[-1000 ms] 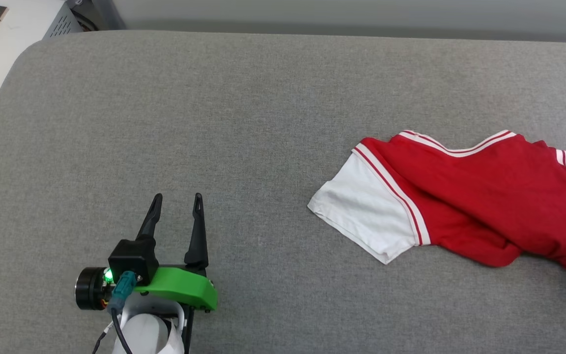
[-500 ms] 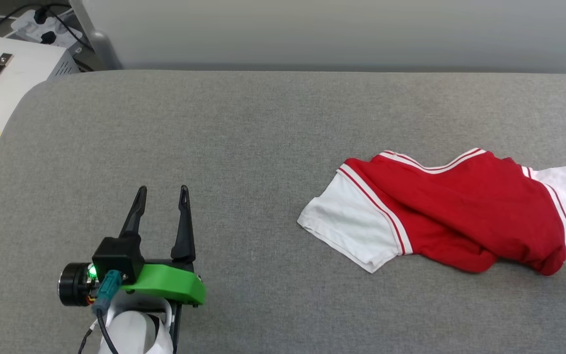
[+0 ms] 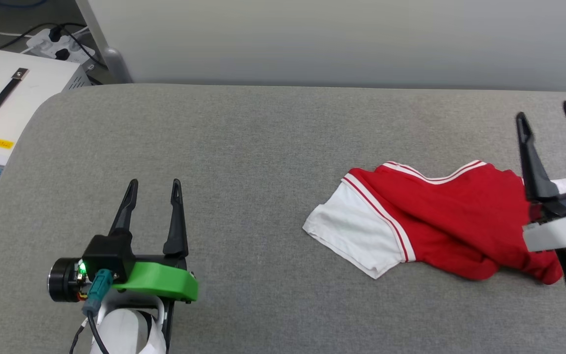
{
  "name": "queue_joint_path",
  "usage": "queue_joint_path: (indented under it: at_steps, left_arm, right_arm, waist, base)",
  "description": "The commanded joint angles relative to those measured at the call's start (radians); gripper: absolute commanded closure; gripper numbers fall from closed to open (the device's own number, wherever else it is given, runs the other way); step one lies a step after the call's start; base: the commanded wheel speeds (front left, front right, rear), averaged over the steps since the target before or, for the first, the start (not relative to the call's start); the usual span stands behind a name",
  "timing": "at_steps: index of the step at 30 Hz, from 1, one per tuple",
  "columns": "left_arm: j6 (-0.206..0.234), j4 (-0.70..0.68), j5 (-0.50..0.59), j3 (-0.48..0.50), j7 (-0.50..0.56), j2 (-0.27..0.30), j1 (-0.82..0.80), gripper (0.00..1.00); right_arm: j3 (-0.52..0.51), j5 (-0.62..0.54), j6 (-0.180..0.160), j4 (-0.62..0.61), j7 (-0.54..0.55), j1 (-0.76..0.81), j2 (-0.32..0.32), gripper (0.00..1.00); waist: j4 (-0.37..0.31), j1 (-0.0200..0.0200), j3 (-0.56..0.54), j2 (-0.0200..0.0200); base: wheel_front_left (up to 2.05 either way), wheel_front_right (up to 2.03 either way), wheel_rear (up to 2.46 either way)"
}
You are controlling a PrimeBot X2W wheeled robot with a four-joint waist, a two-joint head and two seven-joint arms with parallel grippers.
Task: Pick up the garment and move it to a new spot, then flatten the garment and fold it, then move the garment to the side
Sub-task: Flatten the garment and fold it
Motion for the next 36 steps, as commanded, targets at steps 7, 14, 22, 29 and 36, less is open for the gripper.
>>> queue_joint_path:
  at_steps: [7,14,22,29,36]
  left_arm:
    - [0.002,-0.008,-0.002,-0.011,-0.006,-0.003,0.009,0.0]
    - [0.014,-0.012,-0.017,-0.031,-0.006,-0.004,-0.008,0.0]
    - [0.039,-0.021,-0.045,-0.055,-0.006,-0.004,-0.034,0.0]
    - [0.054,-0.018,-0.063,-0.077,-0.006,-0.004,-0.065,0.0]
    - [0.065,-0.011,-0.072,-0.082,-0.006,-0.004,-0.072,0.0]
  right_arm:
    - [0.368,0.123,-0.001,0.018,0.228,-0.203,-0.124,0.0]
    - [0.756,0.361,-0.001,0.068,0.592,-0.382,-0.241,0.0]
    - [0.992,0.501,-0.001,0.195,0.831,-0.484,-0.269,0.0]
    - [1.146,0.507,-0.001,0.372,0.844,-0.501,-0.228,0.0]
    - [1.169,0.534,-0.001,0.428,0.68,-0.548,-0.199,1.0]
  waist:
    - [0.053,0.0,0.025,0.0]
    - [0.082,0.0,0.066,0.0]
    - [0.098,0.0,0.135,0.0]
    - [0.112,0.0,0.181,0.0]
    - [0.118,0.0,0.179,0.0]
  base:
    - [0.0,0.0,0.0]
    - [0.0,0.0,0.0]
    - [0.0,0.0,0.0]
    - [0.0,0.0,0.0]
    - [0.0,0.0,0.0]
